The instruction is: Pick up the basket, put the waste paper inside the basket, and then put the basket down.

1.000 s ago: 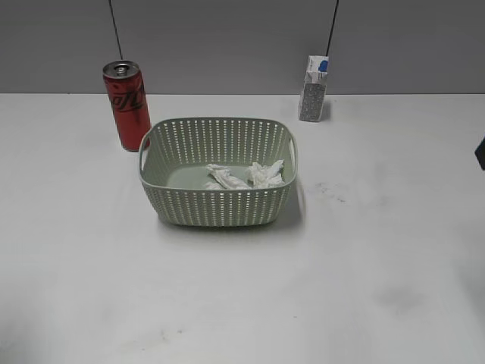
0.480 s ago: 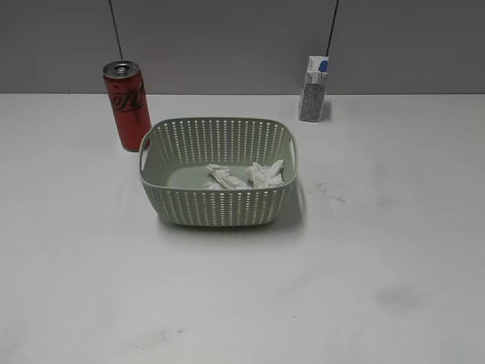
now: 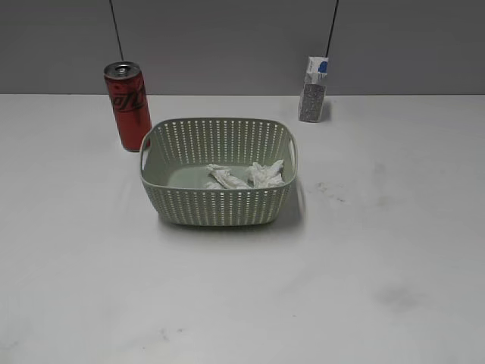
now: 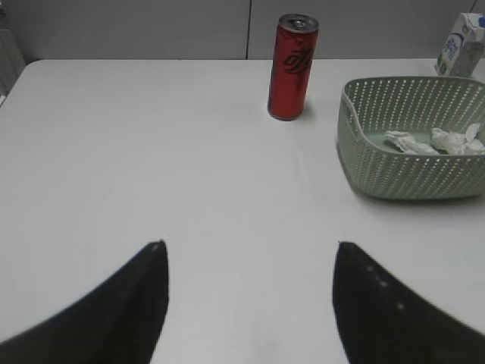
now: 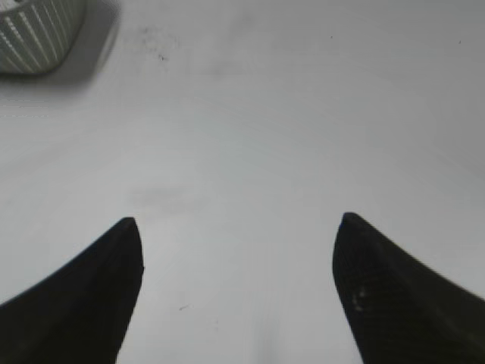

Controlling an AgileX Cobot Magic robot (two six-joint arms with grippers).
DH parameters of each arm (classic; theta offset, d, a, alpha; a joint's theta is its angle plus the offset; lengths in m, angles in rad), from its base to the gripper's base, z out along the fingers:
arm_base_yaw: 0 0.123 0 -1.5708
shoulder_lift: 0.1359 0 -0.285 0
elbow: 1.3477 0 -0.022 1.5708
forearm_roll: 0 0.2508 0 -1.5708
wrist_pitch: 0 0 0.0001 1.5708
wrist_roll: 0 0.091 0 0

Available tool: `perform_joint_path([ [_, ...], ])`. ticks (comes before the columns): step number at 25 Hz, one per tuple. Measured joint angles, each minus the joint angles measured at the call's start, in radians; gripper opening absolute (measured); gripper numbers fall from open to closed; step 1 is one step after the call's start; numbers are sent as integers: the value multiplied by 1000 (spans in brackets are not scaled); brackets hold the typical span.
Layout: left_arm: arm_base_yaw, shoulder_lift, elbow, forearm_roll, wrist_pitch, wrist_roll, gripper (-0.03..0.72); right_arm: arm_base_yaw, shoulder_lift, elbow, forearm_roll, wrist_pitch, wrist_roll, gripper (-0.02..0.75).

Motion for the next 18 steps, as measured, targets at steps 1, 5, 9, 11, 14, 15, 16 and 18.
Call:
perform_joint_path([
  [1, 0, 1, 1, 0, 0, 0, 515, 0, -32, 0, 0, 0, 0, 592],
  [5, 3, -4, 6, 0, -1, 0, 514, 0, -163, 0, 0, 1, -1, 592],
  [9, 3, -4, 6, 0, -1, 0, 501, 0, -280, 0, -2, 14, -1, 592],
  [11, 3, -4, 6, 0, -1, 0, 496, 0, -345, 0, -5, 36, -1, 592],
  [14, 3, -4, 6, 0, -1, 0, 494, 0, -413, 0, -25, 92, -1, 592],
  [15, 3, -4, 6, -1, -1, 0, 494, 0, -419, 2, -35, 106, 0, 592],
  [16, 3, -4, 6, -1, -1, 0, 492, 0, -421, 9, -41, 115, 0, 592],
  [18, 3, -4, 6, 0, -1, 0, 492, 0, -421, 17, -42, 122, 0, 592],
])
